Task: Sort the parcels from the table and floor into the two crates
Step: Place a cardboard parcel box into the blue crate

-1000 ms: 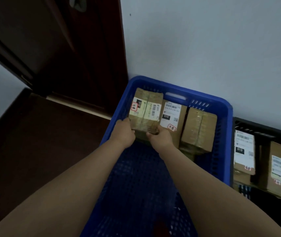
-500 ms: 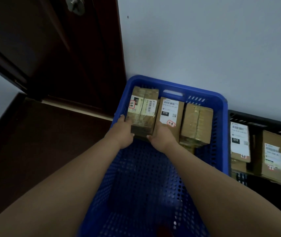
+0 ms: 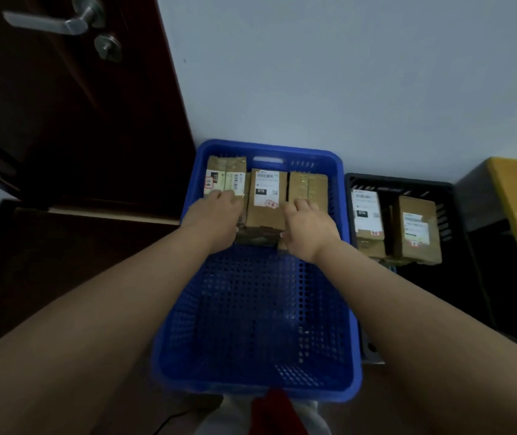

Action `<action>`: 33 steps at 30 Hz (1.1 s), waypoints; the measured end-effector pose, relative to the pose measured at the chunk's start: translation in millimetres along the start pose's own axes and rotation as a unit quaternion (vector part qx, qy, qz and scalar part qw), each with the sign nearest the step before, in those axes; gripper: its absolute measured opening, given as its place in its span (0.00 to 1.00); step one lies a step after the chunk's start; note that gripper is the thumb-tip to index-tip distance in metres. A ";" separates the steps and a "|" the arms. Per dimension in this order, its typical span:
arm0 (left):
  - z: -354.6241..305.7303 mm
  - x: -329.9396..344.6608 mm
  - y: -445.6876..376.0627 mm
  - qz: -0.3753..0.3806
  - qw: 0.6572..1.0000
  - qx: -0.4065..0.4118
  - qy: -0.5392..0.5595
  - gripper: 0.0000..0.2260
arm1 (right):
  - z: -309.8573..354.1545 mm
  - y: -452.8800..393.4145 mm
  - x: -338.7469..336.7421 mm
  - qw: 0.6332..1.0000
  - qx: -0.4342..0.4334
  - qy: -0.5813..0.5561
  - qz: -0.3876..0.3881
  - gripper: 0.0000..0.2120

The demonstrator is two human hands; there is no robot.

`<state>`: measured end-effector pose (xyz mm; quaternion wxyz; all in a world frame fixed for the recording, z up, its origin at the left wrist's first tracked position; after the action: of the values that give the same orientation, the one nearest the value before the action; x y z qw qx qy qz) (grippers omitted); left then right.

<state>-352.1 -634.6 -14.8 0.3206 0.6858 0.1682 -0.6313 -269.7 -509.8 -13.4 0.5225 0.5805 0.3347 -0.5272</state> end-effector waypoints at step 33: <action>-847.8 -328.9 125.2 -0.316 0.783 0.479 -0.240 0.19 | -535.2 687.9 -219.3 0.869 0.398 0.111 -0.273 0.20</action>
<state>322.0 -116.8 331.6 -0.2368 0.4854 -0.0310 -0.8410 468.8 -118.7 317.5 0.0425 0.6795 0.2975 -0.6693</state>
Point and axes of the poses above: each hand's wrist, its own y-axis away from the middle knuckle, its own x-axis out of the palm, z = x × y, the point moved 7 cm from there along -y, towards the middle knuckle, and after that the axes turned 5 degrees about -z, right-handed, at the moved point
